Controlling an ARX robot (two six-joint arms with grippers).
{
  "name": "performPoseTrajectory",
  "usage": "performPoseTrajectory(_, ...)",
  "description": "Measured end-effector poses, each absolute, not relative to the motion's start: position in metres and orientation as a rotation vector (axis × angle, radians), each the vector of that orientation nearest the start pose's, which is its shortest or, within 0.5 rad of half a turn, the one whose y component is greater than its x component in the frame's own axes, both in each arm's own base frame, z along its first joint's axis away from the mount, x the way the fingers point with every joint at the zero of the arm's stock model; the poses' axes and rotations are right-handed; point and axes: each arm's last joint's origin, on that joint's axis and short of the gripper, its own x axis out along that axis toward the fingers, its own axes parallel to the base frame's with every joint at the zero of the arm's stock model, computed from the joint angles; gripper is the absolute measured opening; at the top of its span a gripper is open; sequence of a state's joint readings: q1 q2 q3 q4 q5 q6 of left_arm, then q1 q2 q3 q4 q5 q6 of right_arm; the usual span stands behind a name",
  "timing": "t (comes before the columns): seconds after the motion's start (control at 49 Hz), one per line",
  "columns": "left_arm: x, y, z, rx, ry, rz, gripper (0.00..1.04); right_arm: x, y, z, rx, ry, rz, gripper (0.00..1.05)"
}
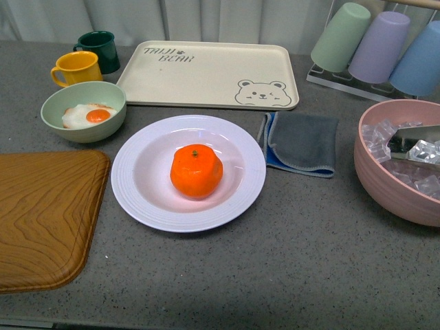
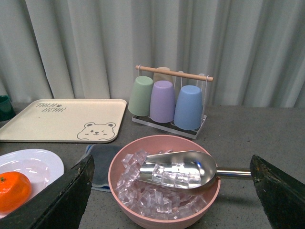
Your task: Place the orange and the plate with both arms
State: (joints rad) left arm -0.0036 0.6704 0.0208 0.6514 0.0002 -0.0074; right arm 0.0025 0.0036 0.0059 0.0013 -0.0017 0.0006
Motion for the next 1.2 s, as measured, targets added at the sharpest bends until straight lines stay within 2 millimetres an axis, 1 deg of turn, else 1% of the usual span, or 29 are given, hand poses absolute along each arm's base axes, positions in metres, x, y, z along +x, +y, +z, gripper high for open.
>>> performPoseTrajectory(0.408, 0.125, 0.000, 0.173, -0.007, -0.024, -0.002, 0.04, 0.098, 0.000, 0.165, 0.000, -0.004, 0.004, 0.95)
performPoseTrajectory(0.714, 0.114, 0.000, 0.174, -0.007, -0.025, -0.002, 0.04, 0.098, 0.000, 0.165, 0.000, -0.004, 0.004, 0.95)
performPoseTrajectory(1.02, 0.108, 0.000, 0.173, -0.007, -0.024, -0.002, 0.04, 0.098, 0.000, 0.165, 0.000, -0.004, 0.004, 0.95)
performPoseTrajectory(1.102, 0.101, 0.000, 0.169, -0.007, 0.012, -0.003, 0.04, 0.098, 0.000, 0.165, 0.000, -0.004, 0.004, 0.95)
performPoseTrajectory(1.204, 0.097, 0.000, 0.170, -0.007, -0.018, -0.003, 0.04, 0.098, 0.000, 0.165, 0.000, -0.004, 0.005, 0.95)
